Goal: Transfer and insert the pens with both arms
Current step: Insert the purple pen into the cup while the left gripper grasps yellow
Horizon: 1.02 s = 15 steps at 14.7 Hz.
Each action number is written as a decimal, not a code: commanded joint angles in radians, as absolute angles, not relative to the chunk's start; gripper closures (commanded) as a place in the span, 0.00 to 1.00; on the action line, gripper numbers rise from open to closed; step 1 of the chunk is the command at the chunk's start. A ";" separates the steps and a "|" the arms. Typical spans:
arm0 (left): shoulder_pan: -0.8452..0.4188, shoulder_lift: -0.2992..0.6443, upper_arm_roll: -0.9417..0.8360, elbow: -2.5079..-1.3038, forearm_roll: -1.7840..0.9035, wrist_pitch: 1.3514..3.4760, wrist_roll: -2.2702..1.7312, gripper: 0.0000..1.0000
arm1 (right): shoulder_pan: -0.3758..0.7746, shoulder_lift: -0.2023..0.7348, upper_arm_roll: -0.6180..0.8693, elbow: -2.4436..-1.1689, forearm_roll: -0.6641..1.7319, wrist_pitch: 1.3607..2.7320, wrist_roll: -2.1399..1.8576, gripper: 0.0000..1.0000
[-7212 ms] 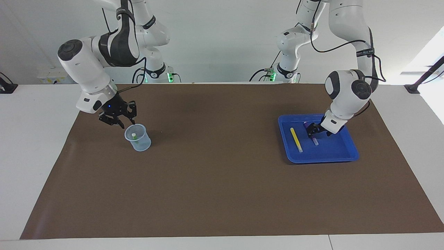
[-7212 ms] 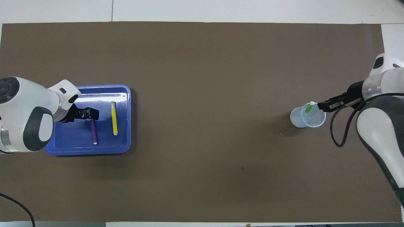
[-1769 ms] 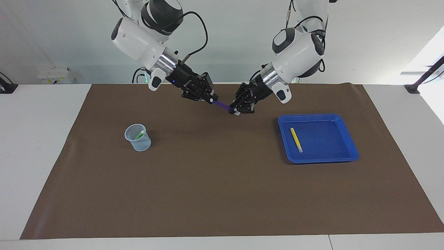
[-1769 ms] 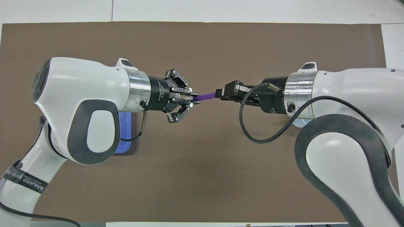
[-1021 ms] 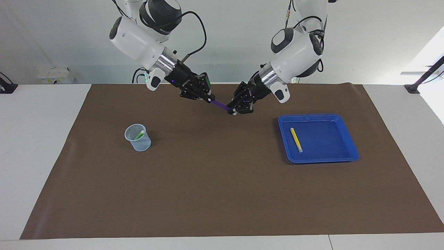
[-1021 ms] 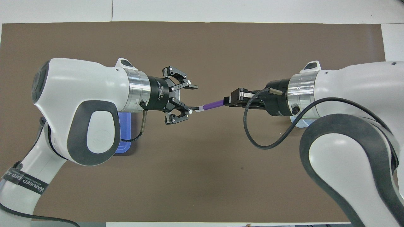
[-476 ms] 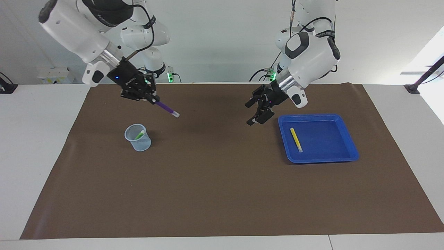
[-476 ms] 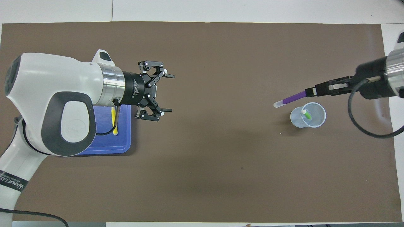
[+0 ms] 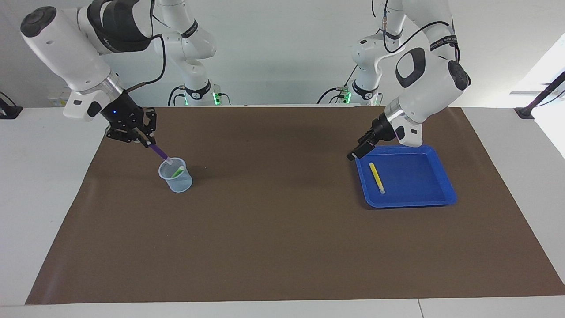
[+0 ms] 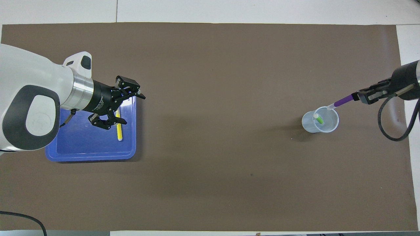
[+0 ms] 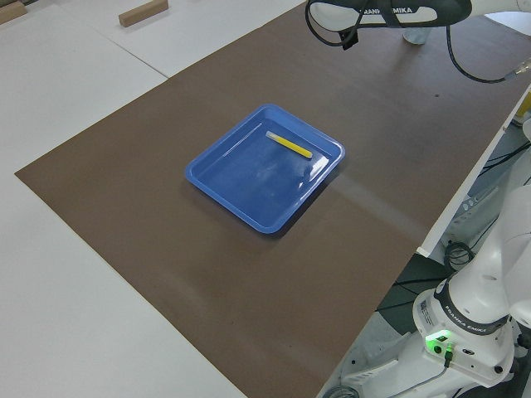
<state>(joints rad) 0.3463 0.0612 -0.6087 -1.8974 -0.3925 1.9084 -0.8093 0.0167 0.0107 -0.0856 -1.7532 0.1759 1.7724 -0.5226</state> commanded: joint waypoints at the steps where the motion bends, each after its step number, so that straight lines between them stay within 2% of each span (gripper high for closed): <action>1: 0.359 0.034 -0.611 -1.969 -0.260 1.907 -0.611 0.00 | -0.009 -0.075 -0.074 -1.969 0.153 1.914 -0.560 1.00; 4: 0.380 0.043 -0.609 -2.046 -0.151 1.963 -0.413 0.00 | -0.034 -0.068 -0.074 -2.022 0.155 1.963 -0.589 1.00; 8: 0.406 0.069 -0.609 -2.176 -0.046 2.156 -0.205 0.00 | -0.040 -0.063 -0.074 -2.082 0.155 1.996 -0.583 1.00; 13: 0.416 0.166 -0.609 -2.189 0.095 2.255 -0.141 0.00 | -0.046 -0.066 -0.072 -2.114 0.156 1.997 -0.532 1.00; 14: 0.414 0.179 -0.609 -2.189 0.103 2.266 -0.141 0.00 | -0.046 -0.064 -0.072 -2.111 0.156 1.996 -0.531 0.77; 15: 0.413 0.190 -0.609 -2.189 0.107 2.275 -0.141 0.00 | -0.046 -0.063 -0.072 -2.103 0.160 1.988 -0.531 0.27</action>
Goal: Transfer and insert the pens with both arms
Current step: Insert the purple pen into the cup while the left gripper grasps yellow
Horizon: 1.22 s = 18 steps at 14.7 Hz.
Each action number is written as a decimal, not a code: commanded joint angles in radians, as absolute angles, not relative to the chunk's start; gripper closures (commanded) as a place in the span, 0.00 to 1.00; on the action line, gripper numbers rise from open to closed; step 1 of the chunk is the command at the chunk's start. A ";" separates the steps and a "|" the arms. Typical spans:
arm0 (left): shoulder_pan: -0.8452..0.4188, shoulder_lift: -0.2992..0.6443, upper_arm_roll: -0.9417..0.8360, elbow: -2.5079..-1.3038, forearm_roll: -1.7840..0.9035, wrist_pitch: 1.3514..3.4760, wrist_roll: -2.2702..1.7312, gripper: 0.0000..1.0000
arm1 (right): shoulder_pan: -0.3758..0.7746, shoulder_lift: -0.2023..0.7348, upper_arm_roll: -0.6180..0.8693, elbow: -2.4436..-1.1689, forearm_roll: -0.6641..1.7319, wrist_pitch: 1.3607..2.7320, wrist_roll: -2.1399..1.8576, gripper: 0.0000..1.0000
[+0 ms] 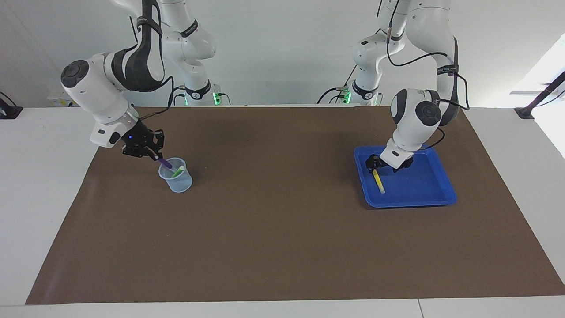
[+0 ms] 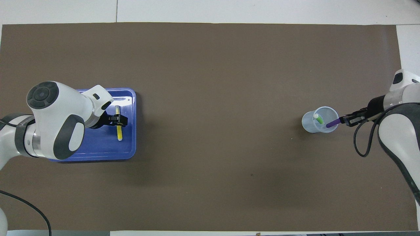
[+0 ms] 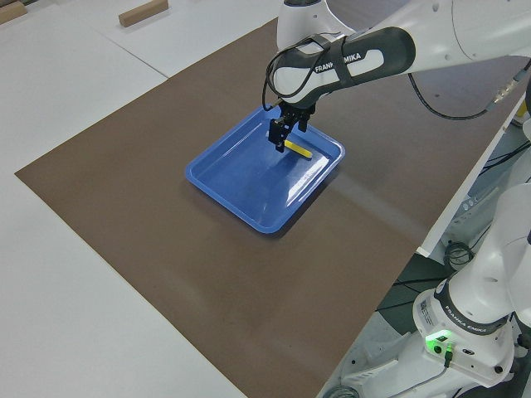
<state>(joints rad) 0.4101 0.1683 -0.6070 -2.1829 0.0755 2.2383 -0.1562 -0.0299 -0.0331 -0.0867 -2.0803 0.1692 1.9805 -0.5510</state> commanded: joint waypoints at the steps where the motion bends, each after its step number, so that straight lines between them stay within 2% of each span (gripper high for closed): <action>1: 0.414 0.196 -0.609 -2.189 0.109 2.282 -0.141 0.00 | -0.049 -0.058 -0.072 -2.082 0.163 1.982 -0.529 0.00; 3: 0.414 0.210 -0.609 -2.181 0.124 2.286 -0.140 0.05 | -0.048 -0.032 -0.074 -1.995 0.157 1.936 -0.517 0.00; 6: 0.416 0.232 -0.609 -2.174 0.143 2.304 -0.141 0.13 | -0.040 -0.003 -0.074 -1.780 0.097 1.719 -0.442 0.00; 9: 0.417 0.238 -0.609 -2.166 0.143 2.309 -0.143 0.16 | -0.028 -0.009 -0.057 -1.651 0.015 1.561 -0.385 0.00; 12: 0.419 0.239 -0.609 -2.158 0.143 2.309 -0.143 0.28 | 0.015 -0.025 -0.055 -1.625 -0.014 1.506 -0.296 0.00; 14: 0.417 0.242 -0.609 -2.158 0.143 2.309 -0.146 0.42 | 0.012 -0.015 -0.052 -1.595 -0.011 1.483 -0.237 0.00; 15: 0.417 0.245 -0.609 -2.158 0.143 2.310 -0.146 0.43 | 0.014 -0.020 -0.052 -1.606 -0.011 1.486 -0.226 0.00; 18: 0.419 0.245 -0.609 -2.158 0.143 2.310 -0.146 0.66 | 0.008 -0.029 -0.052 -1.626 -0.011 1.483 -0.225 0.00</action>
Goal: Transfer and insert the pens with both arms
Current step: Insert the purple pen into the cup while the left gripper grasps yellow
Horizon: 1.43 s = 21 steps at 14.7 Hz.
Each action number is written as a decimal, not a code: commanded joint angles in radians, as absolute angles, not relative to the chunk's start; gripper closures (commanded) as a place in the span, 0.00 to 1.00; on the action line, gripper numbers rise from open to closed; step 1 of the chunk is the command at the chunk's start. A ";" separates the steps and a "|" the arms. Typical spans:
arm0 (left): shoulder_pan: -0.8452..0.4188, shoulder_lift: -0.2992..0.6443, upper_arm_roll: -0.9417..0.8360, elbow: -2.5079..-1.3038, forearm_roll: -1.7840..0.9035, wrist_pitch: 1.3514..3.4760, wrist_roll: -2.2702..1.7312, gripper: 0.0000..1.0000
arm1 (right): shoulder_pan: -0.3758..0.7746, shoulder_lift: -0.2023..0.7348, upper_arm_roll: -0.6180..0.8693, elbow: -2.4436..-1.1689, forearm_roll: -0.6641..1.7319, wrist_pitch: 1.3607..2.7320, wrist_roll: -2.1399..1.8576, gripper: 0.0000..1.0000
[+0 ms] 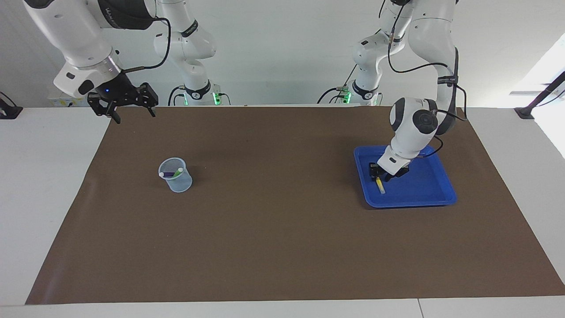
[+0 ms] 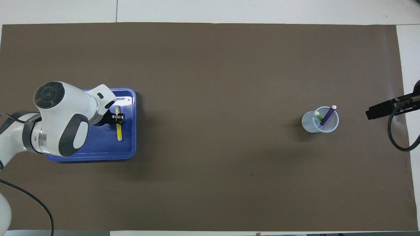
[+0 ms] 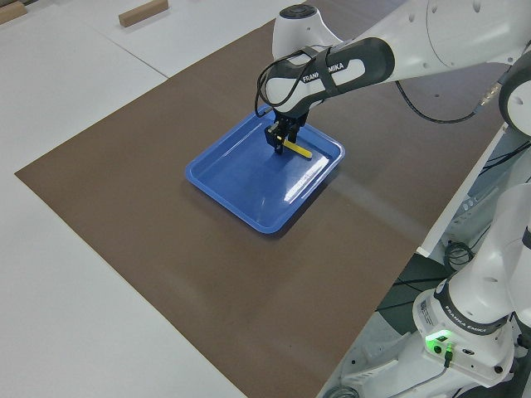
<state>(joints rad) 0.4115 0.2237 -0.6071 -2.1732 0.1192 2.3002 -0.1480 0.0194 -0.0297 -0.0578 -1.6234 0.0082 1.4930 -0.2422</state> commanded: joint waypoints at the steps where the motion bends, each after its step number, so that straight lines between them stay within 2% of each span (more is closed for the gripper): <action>1: 0.419 0.245 -0.609 -2.158 0.143 2.309 -0.146 0.72 | 0.003 -0.028 -0.052 -1.626 -0.011 1.485 -0.224 0.00; 4: 0.419 0.245 -0.607 -2.158 0.143 2.307 -0.146 0.97 | 0.015 -0.028 -0.061 -1.638 -0.017 1.503 -0.198 0.00; 5: 0.420 0.245 -0.607 -2.158 0.143 2.307 -0.146 1.00 | 0.024 -0.020 -0.069 -1.637 -0.017 1.517 -0.177 0.00; 9: 0.433 0.245 -0.607 -2.146 0.143 2.293 -0.144 1.00 | 0.038 -0.021 -0.087 -1.632 -0.017 1.519 -0.173 0.00; 13: 0.431 0.245 -0.607 -2.073 0.143 2.173 -0.150 1.00 | 0.048 -0.012 -0.086 -1.626 -0.017 1.519 -0.153 0.00; 17: 0.430 0.242 -0.609 -1.962 0.118 2.001 -0.170 1.00 | 0.032 -0.021 -0.080 -1.625 -0.015 1.529 -0.153 0.00; 21: 0.426 0.236 -0.611 -1.807 -0.035 1.791 -0.279 1.00 | 0.032 -0.025 -0.080 -1.624 -0.009 1.528 -0.152 0.00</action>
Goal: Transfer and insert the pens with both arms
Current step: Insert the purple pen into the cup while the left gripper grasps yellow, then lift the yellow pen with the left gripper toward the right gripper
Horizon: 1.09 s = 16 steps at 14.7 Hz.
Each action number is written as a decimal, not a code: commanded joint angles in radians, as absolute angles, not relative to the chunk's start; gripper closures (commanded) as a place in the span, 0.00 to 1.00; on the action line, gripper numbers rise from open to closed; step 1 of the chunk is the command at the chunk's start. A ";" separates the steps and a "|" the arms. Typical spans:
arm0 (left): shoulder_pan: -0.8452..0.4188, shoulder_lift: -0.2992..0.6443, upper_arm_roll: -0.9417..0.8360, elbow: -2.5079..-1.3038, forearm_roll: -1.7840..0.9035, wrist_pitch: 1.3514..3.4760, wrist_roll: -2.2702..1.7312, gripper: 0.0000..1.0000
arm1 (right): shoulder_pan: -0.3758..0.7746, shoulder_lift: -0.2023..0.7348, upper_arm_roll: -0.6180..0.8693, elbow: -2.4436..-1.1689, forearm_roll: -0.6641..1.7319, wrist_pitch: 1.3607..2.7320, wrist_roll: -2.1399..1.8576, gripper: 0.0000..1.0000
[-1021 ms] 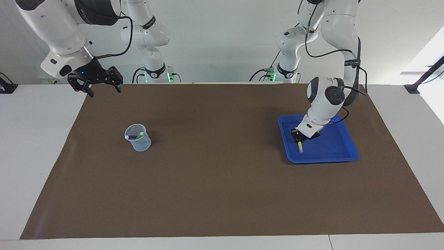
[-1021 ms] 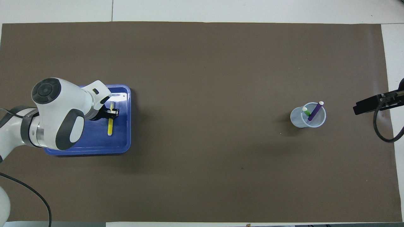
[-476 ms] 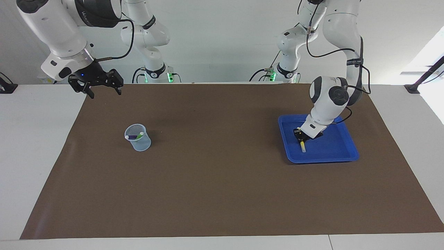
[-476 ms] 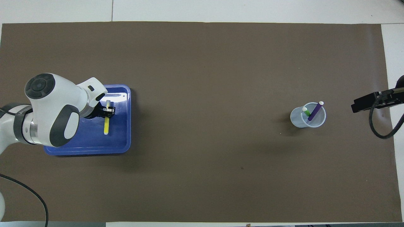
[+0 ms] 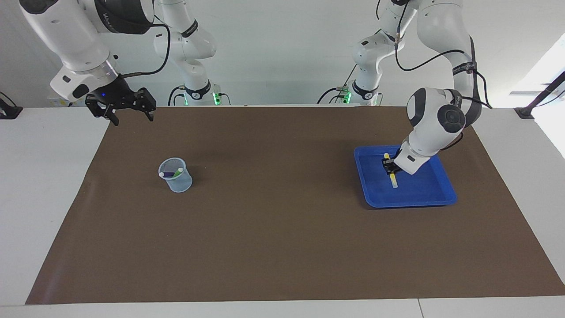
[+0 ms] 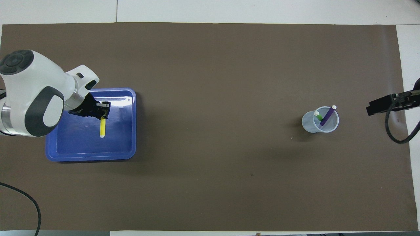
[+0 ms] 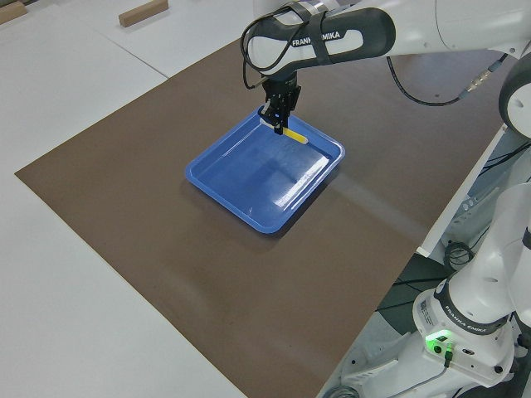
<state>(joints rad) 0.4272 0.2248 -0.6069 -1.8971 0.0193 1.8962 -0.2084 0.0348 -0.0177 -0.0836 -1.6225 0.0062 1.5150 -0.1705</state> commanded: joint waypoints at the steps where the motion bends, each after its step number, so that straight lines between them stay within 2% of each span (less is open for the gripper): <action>1: 0.425 0.236 -0.612 -1.774 -0.073 1.748 -0.351 1.00 | 0.034 -0.025 -0.080 -1.624 -0.008 1.526 -0.150 0.00; 5: 0.407 0.229 -0.658 -1.695 -0.270 1.707 -0.795 1.00 | 0.026 -0.035 -0.083 -1.638 0.003 1.529 -0.149 0.00; 10: 0.407 0.174 -0.735 -1.695 -0.487 1.750 -1.245 1.00 | 0.038 -0.047 -0.080 -1.652 0.003 1.525 -0.161 0.00; 16: 0.402 0.140 -0.816 -1.730 -0.678 1.897 -1.537 1.00 | -0.005 -0.063 -0.081 -1.697 0.346 1.526 -0.146 0.00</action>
